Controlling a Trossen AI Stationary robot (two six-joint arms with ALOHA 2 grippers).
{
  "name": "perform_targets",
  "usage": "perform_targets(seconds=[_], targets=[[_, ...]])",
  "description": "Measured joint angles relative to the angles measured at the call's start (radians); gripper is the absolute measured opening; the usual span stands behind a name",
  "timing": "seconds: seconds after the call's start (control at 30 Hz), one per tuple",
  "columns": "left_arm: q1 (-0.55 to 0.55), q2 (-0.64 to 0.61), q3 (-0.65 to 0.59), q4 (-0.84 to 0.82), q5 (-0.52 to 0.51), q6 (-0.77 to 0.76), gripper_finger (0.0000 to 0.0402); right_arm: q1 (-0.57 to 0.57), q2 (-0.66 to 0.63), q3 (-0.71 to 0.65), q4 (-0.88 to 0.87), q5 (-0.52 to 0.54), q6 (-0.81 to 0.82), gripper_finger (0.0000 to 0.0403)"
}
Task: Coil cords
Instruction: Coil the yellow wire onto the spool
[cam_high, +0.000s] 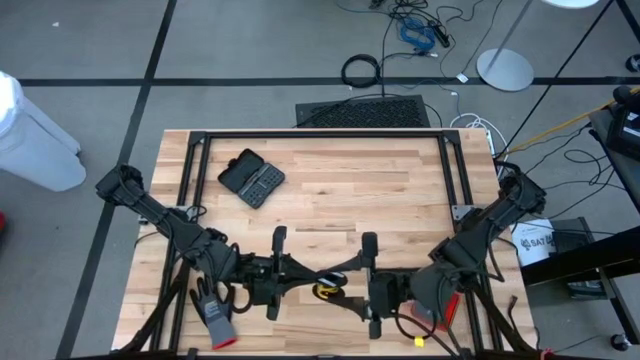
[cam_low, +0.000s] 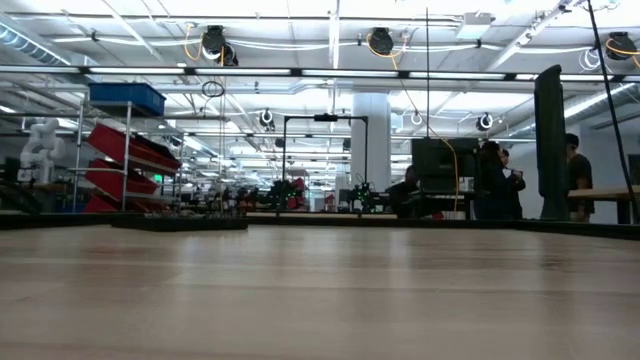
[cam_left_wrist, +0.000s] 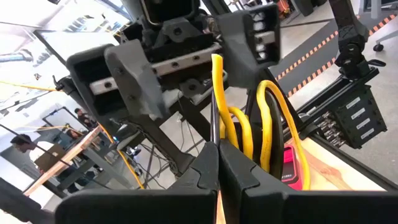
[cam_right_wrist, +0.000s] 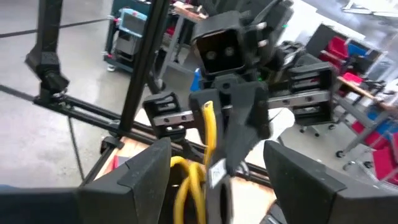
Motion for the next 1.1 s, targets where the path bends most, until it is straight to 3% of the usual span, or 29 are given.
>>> perform_targets(seconds=[0.33,0.83,1.1], targets=[[0.004,0.0,0.0,-0.003,-0.011,-0.006,0.0,-0.009,0.003,-0.001,0.056,-0.048,0.03,0.0242],[0.041,0.029,0.001,-0.016,-0.011,-0.025,0.0,-0.069,0.003,-0.001,-0.051,-0.042,0.201,0.0241],[0.04,0.029,0.001,-0.015,-0.019,-0.024,0.0,-0.09,0.003,-0.001,-0.101,-0.044,0.255,0.0189]])
